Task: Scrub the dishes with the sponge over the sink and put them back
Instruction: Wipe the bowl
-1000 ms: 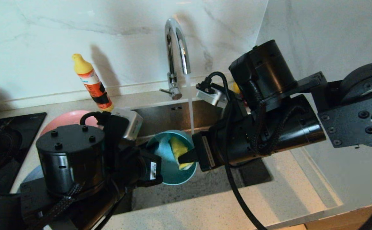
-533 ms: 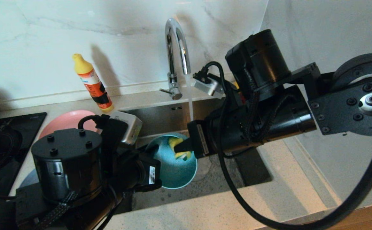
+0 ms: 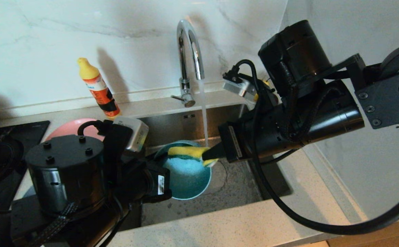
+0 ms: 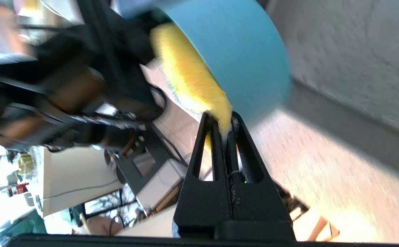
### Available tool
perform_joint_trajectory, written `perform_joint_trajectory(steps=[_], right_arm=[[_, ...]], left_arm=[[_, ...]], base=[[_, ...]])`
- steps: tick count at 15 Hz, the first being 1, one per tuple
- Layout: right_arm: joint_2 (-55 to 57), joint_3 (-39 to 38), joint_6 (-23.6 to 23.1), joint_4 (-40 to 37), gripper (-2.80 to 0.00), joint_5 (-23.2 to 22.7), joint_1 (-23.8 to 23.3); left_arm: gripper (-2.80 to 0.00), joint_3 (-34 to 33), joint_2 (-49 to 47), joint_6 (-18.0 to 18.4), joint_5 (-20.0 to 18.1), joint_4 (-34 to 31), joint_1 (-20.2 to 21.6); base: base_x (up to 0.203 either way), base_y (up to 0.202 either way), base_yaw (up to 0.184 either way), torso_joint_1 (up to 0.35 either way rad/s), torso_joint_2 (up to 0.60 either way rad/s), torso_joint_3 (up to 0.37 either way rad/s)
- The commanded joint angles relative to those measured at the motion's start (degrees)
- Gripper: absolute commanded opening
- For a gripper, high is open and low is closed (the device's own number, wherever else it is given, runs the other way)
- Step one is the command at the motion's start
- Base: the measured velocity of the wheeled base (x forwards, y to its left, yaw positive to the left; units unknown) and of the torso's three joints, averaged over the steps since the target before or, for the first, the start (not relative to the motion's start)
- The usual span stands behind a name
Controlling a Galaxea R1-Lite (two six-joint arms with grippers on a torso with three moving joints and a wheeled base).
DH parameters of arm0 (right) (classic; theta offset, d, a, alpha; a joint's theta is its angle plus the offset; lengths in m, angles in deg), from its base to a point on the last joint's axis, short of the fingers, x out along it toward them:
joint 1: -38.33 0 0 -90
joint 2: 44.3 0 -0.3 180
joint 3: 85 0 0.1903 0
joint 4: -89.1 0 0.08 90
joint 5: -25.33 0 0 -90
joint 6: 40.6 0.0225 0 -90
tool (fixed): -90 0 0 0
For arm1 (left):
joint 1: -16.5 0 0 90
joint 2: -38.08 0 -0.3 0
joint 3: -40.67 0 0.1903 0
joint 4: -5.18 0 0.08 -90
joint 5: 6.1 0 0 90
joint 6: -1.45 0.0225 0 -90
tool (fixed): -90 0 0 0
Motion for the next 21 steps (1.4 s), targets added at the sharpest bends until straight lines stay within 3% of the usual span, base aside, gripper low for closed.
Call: perform_joint_trajectory(steps=[1,13,21], right_arm=[[-0.8,-1.12,0.13,-1.2,-2.8,-0.14,0.0],[3.16,-0.36,0.4,-2.52,-2.8,-0.31,4.03],[9.11,6.25,0.65,-2.76,-2.8,-0.31,6.37]], left_arm=[[-2.8,0.27,0.12,-0.12,0.22,0.51,0.09],[-2.8,0.97,-2.37,0.07,0.3,7.22,2.38],[-2.8,0.49,-2.25,-0.02,0.31,7.64,2.38]], base=[[0.0,0.0,0.0,0.0,0.0,0.0],[0.0,0.0,0.0,0.0,0.0,0.0],[0.0,0.0,0.0,0.0,0.0,0.0]])
